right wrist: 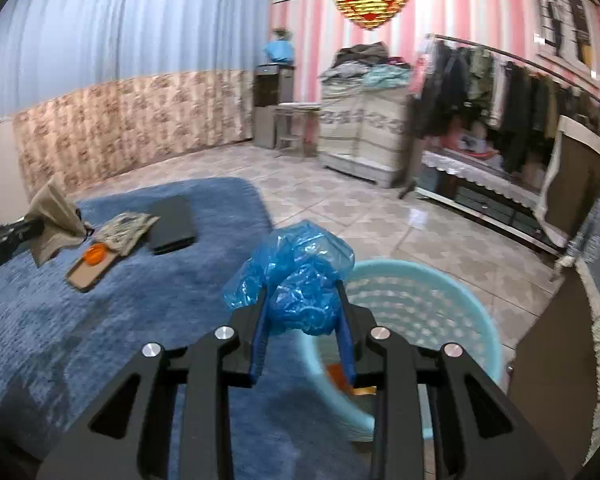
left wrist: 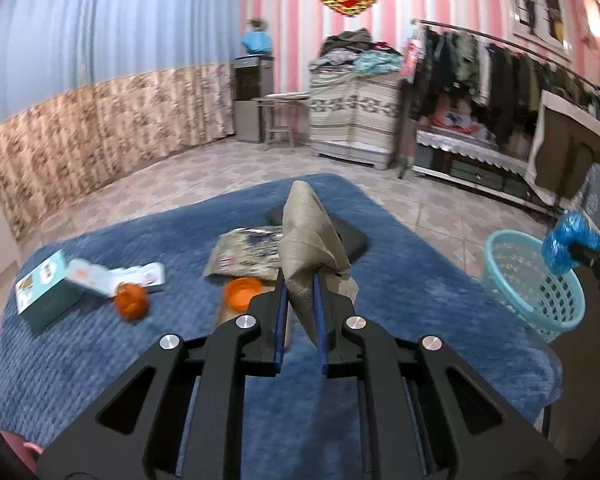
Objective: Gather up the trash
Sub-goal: 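Carry the beige cloth and blue bag over the teal basket with both tools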
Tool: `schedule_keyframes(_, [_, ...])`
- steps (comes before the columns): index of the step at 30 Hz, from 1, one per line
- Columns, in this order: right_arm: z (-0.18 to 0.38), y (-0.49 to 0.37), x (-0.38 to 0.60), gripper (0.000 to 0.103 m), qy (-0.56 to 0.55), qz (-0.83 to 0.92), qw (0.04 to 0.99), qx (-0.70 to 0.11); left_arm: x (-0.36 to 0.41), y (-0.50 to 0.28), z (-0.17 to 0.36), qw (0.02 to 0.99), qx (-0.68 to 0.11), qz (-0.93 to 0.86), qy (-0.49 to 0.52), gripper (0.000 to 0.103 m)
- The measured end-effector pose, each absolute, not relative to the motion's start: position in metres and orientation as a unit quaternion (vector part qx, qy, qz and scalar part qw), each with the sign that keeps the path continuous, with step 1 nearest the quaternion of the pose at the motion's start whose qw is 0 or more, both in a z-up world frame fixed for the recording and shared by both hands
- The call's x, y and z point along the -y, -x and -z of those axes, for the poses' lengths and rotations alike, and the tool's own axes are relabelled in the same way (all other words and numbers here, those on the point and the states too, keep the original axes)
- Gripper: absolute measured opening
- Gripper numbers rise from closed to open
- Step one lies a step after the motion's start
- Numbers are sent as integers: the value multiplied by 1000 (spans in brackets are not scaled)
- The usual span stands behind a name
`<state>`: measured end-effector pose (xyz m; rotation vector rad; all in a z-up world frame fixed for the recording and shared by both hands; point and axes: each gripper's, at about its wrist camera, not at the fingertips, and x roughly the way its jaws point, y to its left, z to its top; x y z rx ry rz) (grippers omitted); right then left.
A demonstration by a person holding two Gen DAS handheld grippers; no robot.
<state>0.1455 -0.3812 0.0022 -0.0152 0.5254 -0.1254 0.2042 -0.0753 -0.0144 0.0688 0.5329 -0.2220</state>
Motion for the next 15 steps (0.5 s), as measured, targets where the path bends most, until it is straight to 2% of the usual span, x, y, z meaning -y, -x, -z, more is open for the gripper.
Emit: schedule_keyframes(15, [13,-121,473,30,-39,152,954,-256,198,-200,10,939,-253,217,-84,11])
